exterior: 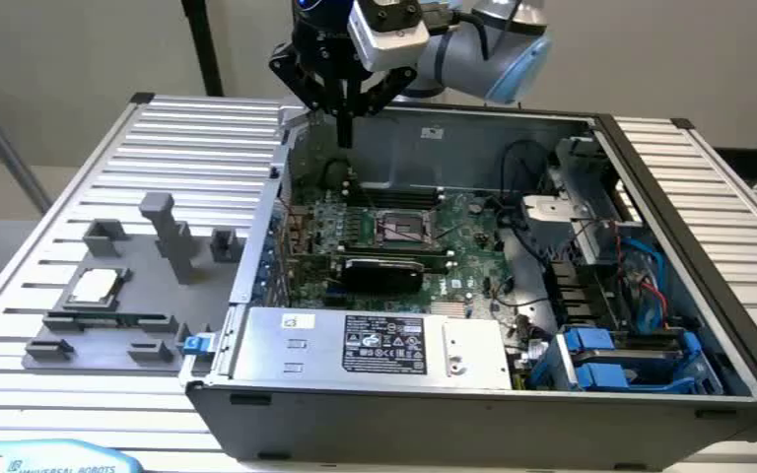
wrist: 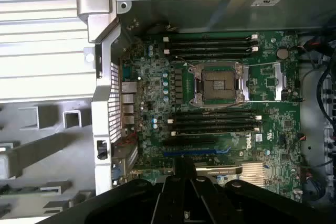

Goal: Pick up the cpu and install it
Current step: 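Reach for the cpu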

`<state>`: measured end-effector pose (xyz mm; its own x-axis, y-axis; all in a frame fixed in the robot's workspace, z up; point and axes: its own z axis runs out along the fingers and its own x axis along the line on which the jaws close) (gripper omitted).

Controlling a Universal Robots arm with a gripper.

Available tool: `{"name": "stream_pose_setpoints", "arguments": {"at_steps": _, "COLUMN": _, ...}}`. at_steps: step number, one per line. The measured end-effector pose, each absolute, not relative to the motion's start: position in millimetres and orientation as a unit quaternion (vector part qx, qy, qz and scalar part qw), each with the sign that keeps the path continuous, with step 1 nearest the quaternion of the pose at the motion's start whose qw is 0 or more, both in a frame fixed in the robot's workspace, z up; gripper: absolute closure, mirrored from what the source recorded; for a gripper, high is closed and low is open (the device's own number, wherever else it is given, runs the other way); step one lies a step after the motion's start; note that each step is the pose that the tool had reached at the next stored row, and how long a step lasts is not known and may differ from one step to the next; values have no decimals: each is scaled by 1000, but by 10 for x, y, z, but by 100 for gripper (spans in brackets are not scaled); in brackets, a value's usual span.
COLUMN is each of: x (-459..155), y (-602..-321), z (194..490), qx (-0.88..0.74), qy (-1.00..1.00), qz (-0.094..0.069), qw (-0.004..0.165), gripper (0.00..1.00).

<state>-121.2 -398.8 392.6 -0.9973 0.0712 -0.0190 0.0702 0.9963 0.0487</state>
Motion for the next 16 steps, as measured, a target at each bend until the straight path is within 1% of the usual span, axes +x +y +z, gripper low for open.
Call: {"name": "stream_pose_setpoints", "arguments": {"at_steps": 16, "x": -1277, "y": -3988, "z": 3927, "qx": 35, "qy": 999, "qz": 24, "qw": 10, "gripper": 89}}
